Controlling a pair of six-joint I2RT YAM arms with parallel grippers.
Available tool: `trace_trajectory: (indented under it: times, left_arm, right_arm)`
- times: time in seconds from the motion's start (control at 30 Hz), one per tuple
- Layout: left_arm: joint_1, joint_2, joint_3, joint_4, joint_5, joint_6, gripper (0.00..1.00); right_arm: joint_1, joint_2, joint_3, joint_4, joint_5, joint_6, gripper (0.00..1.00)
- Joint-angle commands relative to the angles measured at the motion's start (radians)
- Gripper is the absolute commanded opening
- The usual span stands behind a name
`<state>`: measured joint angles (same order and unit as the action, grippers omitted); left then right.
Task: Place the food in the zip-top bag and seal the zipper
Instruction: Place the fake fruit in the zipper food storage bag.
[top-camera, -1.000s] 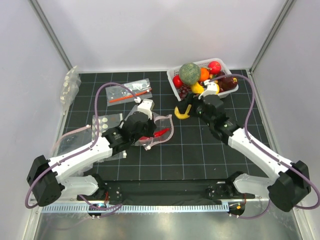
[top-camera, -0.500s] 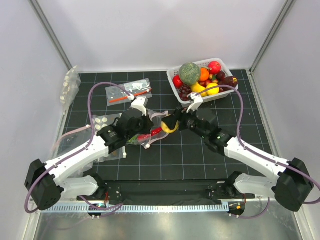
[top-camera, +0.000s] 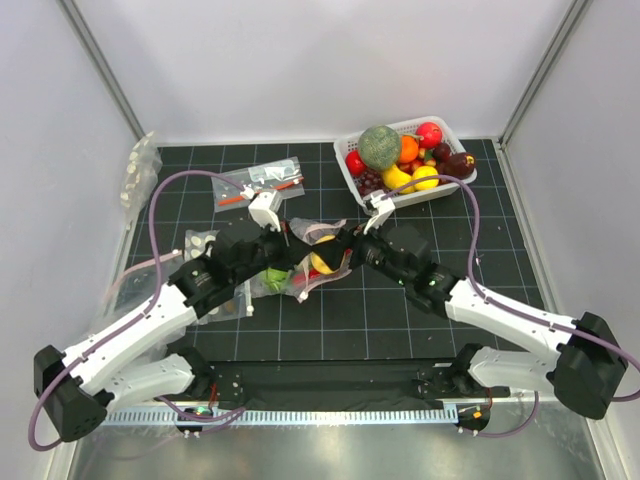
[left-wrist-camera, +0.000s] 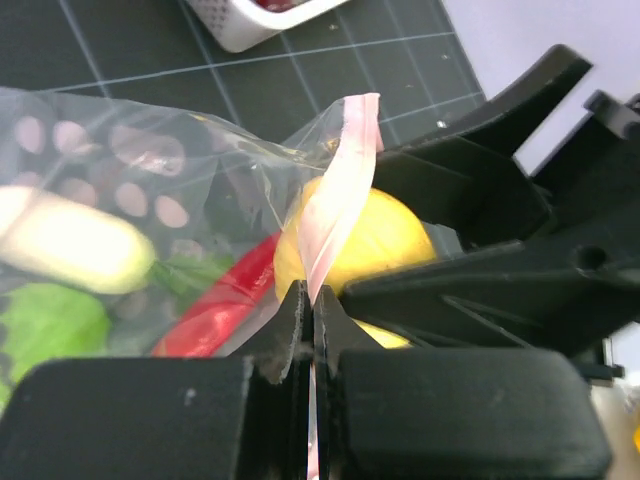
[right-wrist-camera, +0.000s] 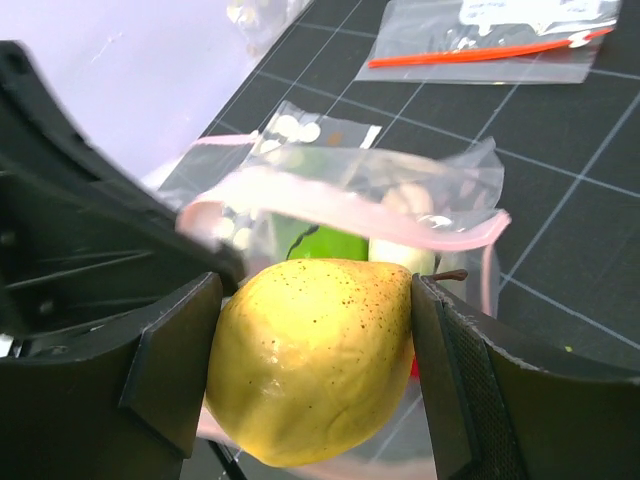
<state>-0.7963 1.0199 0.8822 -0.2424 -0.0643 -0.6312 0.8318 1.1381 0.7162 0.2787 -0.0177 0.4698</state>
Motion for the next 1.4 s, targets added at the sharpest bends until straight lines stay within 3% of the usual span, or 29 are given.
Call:
trace_trajectory:
  times: [0.0, 0.3, 0.33, 0.37, 0.47, 0.5, 0.73, 0.93, 1.13, 1.37]
  left_arm:
    - [-0.001, -0.035, 0.001, 0.086, 0.152, -0.058, 0.0]
    - [0.002, 0.029, -0.012, 0.202, 0.305, -0.165, 0.0]
    - [0.003, 0.037, -0.009, 0.206, 0.305, -0.167, 0.0]
    - [0.006, 0.04, -0.008, 0.206, 0.307, -0.165, 0.0]
    - [0.017, 0.017, -0.011, 0.195, 0.275, -0.156, 0.0]
    - [0.017, 0.01, -0.012, 0.19, 0.259, -0.148, 0.01]
    - [0.017, -0.095, -0.009, 0.075, 0.039, -0.075, 0.0]
    - [0.017, -0.178, -0.037, 0.034, -0.139, -0.042, 0.0]
    - [0.017, -0.196, -0.052, 0.034, -0.189, -0.03, 0.01]
    - [0.017, -0.187, -0.051, 0.035, -0.187, -0.019, 0.0]
  right_arm:
    - [0.004, -0.055, -0.014, 0.076, 0.099, -0.002, 0.28]
    - [0.021, -0.101, -0.077, 0.097, 0.275, 0.036, 0.29]
    - [0.027, -0.098, -0.069, 0.083, 0.292, 0.035, 0.34]
    - [0.038, -0.094, -0.067, 0.076, 0.306, 0.035, 0.56]
    - [0.05, -0.08, -0.061, 0.065, 0.346, 0.035, 0.88]
    - [0.05, -0.077, -0.06, 0.06, 0.348, 0.035, 0.89]
    - [0.05, -0.109, -0.037, 0.001, 0.371, 0.021, 0.89]
    - [0.05, -0.124, 0.054, -0.157, 0.418, -0.014, 0.76]
    - [0.05, -0.064, 0.138, -0.268, 0.415, -0.037, 0.68]
    - [0.049, 0.035, 0.184, -0.273, 0.297, -0.03, 0.63]
